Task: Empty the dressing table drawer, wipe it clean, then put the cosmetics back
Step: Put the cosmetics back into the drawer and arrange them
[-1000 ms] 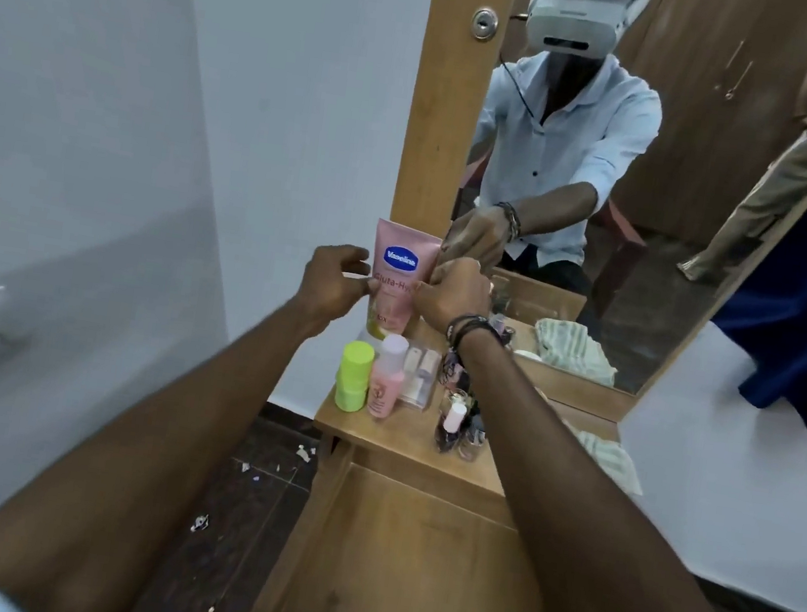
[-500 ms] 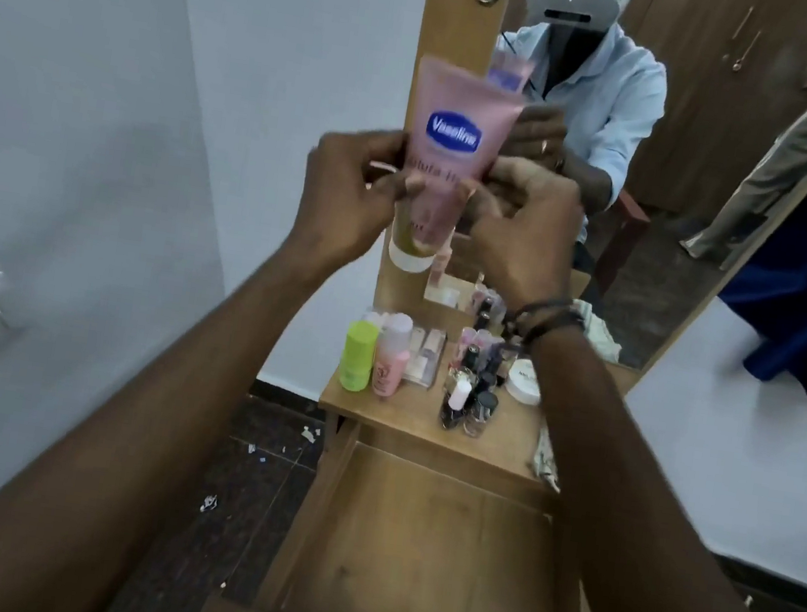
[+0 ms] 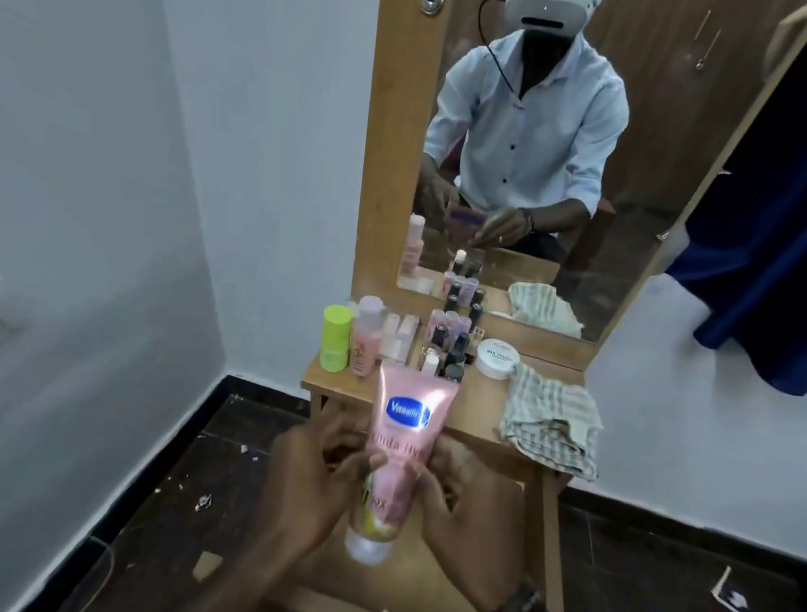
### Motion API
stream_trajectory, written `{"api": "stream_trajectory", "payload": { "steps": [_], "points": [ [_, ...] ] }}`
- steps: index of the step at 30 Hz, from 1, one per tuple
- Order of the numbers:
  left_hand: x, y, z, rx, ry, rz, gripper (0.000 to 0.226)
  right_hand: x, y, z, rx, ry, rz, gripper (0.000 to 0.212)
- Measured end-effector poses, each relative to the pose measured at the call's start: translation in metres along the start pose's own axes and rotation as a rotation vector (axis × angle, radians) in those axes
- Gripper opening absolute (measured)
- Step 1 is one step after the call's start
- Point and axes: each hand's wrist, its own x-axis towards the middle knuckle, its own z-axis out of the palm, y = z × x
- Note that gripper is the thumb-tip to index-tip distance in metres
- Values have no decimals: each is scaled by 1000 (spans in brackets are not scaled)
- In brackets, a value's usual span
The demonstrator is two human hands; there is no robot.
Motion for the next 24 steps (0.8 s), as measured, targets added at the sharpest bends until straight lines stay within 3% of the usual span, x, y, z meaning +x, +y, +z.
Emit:
{"api": "stream_trajectory", "payload": {
  "steps": [6, 9, 15, 24],
  "points": [
    [3, -31, -4, 362, -148, -61, 17, -15, 39, 35, -68, -229, 181, 20],
    [12, -37, -2, 516, -170, -124, 27, -9, 53, 54, -108, -313, 255, 29],
    [26, -38, 14, 639, -271, -284, 44, 14, 55, 70, -213, -460, 378, 8],
    [25, -41, 25, 752, -203, -270, 19, 34, 68, 100, -277, -501, 504, 16]
  ]
}}
